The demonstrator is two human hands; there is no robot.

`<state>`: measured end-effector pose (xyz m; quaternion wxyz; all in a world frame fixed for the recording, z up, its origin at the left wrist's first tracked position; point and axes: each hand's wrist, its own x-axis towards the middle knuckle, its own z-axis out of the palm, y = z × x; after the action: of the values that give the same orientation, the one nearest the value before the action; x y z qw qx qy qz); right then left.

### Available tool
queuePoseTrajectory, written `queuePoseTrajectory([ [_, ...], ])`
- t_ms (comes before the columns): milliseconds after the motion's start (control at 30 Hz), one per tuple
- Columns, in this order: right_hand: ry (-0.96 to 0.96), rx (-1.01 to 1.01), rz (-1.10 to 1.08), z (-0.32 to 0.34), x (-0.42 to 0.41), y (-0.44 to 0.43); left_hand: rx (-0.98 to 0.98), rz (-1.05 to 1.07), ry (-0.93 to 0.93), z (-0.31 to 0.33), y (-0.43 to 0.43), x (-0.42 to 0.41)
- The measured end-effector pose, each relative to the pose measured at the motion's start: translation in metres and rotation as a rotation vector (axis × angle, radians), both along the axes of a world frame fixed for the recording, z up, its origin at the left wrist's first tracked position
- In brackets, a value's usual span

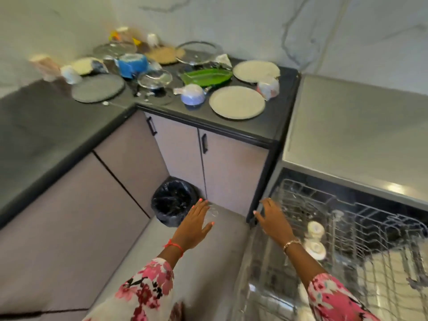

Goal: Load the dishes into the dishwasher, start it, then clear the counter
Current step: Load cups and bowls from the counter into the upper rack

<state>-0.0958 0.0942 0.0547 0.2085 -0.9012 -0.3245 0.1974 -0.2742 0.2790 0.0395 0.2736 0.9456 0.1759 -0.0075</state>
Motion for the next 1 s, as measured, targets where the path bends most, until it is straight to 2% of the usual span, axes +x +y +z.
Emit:
queuePoseTrajectory([
  [200,-0.043,0.041,0.088,0.021,-0.042,0.112,0.054,0.099,-0.041,0.02,0.125,-0.049],
  [400,-0.103,0.143,0.185,0.053,-0.056,0.213,0.092,0.168,-0.118,0.042,0.217,-0.051],
  [500,-0.189,0.171,0.208,0.067,-0.042,0.252,0.095,0.186,-0.157,0.049,0.245,-0.038],
  [700,-0.226,0.255,0.255,0.089,0.008,0.339,0.169,0.229,-0.183,0.061,0.321,0.002],
  [867,-0.265,0.33,0.313,0.107,0.063,0.427,0.232,0.346,-0.196,0.078,0.394,0.032],
  [1000,-0.289,0.353,0.44,0.127,0.097,0.493,0.233,0.46,-0.177,0.084,0.451,0.041],
])
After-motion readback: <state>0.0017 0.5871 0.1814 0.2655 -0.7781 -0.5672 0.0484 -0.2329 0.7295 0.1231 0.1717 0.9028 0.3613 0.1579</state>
